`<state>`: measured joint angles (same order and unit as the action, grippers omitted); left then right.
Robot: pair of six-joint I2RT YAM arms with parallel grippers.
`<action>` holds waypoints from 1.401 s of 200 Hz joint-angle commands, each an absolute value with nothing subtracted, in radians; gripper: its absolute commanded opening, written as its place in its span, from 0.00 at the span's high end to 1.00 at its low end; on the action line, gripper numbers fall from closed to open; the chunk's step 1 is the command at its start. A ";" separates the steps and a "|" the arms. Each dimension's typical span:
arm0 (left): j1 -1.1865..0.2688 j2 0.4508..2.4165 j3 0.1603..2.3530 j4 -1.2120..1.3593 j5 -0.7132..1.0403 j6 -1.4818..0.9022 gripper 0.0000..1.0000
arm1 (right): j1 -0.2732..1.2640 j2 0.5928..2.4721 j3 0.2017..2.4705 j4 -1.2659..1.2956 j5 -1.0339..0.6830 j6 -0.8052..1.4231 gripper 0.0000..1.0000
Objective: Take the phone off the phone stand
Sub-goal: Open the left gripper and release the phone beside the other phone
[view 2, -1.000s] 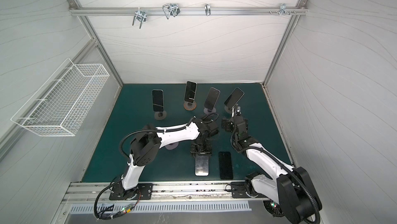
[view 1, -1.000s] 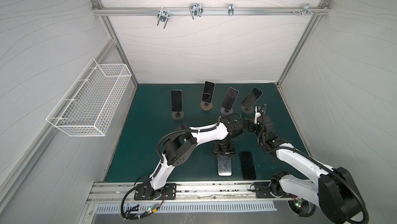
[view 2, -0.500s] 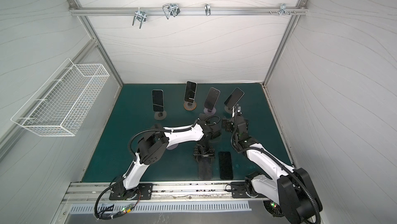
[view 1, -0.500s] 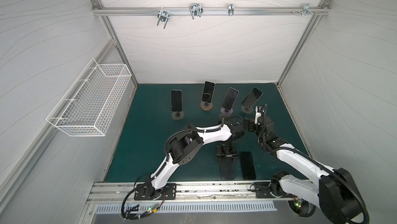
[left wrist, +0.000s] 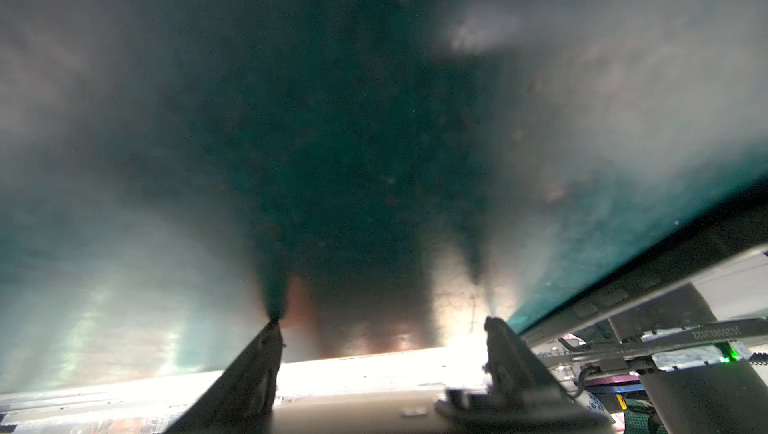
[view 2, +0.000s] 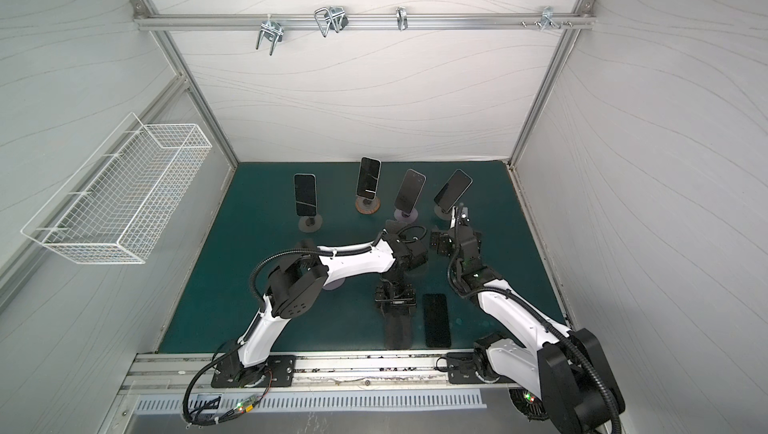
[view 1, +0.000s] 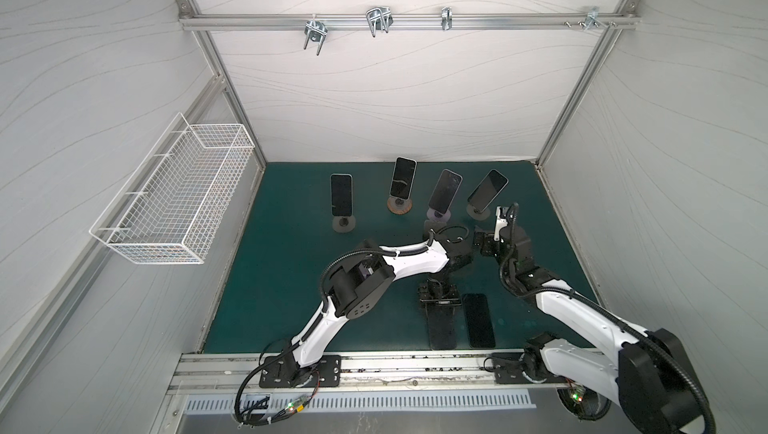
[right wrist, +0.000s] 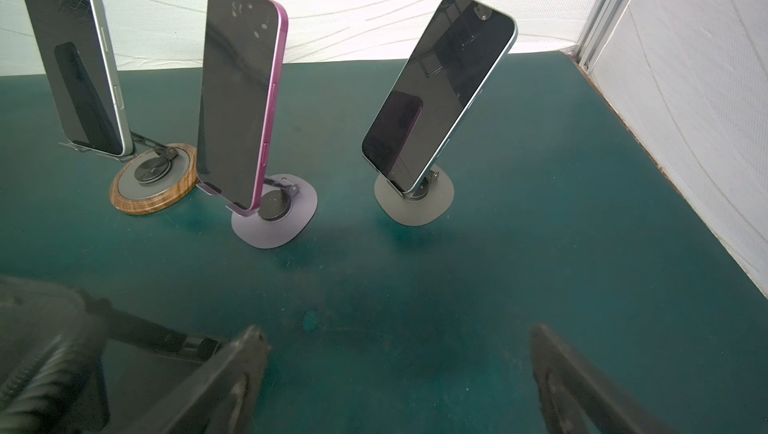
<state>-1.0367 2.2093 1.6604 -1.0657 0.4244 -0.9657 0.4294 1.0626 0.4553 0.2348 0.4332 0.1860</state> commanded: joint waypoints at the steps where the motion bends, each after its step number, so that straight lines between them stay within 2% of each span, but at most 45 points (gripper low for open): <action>1: -1.044 2.253 1.689 -1.068 0.456 -0.970 0.39 | 0.422 1.036 0.440 0.261 0.433 0.189 0.01; 234: -1.038 2.250 1.697 -1.038 0.458 -0.966 0.23 | 0.422 1.020 0.428 0.272 0.423 0.187 0.01; 280: -1.028 2.245 1.689 -1.034 0.457 -0.964 0.22 | 0.420 1.017 0.425 0.274 0.422 0.186 0.01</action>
<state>-1.0351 2.2143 1.6695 -1.0542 0.4465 -0.9653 0.4267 1.0378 0.4377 0.2398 0.4274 0.1871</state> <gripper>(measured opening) 0.775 0.992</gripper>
